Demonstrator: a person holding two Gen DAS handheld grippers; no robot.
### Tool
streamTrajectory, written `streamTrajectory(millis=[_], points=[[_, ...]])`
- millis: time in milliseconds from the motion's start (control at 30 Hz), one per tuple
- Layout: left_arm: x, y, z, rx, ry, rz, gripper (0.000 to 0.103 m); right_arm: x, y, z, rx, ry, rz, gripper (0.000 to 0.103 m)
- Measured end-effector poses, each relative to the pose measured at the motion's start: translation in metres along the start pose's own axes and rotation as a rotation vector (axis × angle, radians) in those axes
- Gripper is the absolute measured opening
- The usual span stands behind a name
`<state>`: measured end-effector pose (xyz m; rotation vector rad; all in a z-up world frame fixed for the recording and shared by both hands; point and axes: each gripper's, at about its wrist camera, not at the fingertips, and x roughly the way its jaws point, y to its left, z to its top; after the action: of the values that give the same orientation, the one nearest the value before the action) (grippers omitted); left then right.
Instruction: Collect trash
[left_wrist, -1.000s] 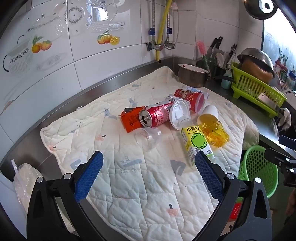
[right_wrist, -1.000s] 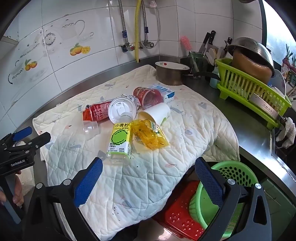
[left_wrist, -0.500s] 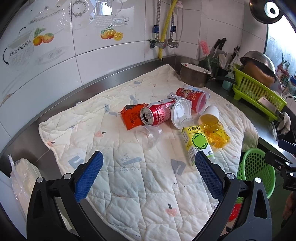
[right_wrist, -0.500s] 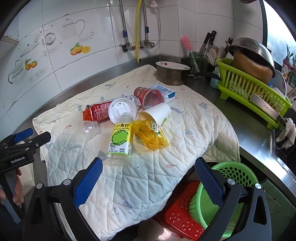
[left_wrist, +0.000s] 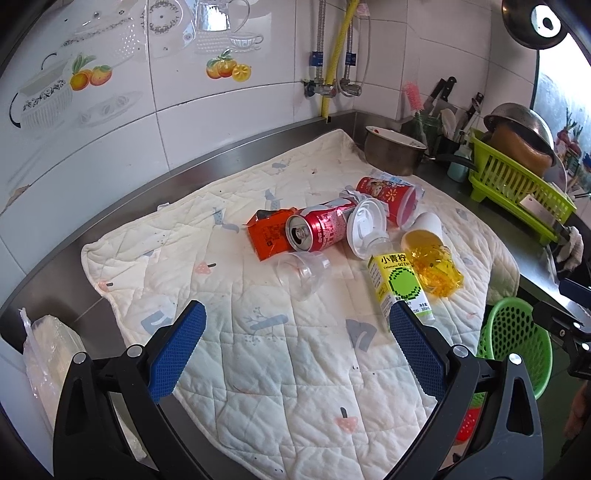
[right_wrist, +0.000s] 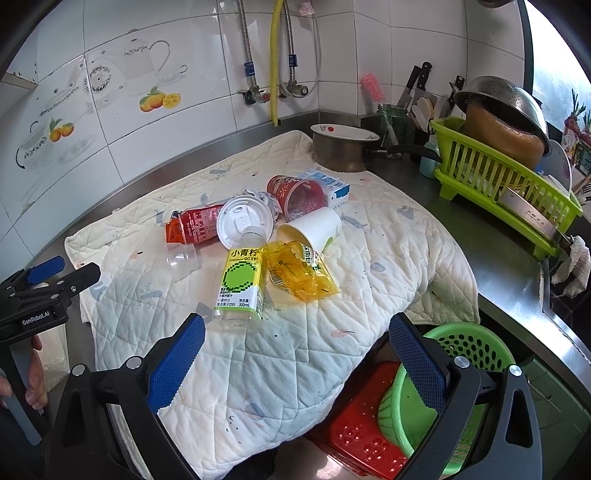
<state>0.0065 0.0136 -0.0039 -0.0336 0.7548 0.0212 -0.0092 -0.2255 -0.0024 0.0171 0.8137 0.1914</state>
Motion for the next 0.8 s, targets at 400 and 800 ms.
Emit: streamTrajectory(millis=[400,800], points=[[-0.006,-0.006,0.008,-0.002,-0.032,0.002,0.098,-0.013,-0.010,0.002,0.050,-0.047,-0.042,0.097],[-0.019,-0.014,0.009,-0.015,-0.092,0.009,0.098,-0.029,-0.021,-0.004,0.127,-0.107,-0.093,0.097]])
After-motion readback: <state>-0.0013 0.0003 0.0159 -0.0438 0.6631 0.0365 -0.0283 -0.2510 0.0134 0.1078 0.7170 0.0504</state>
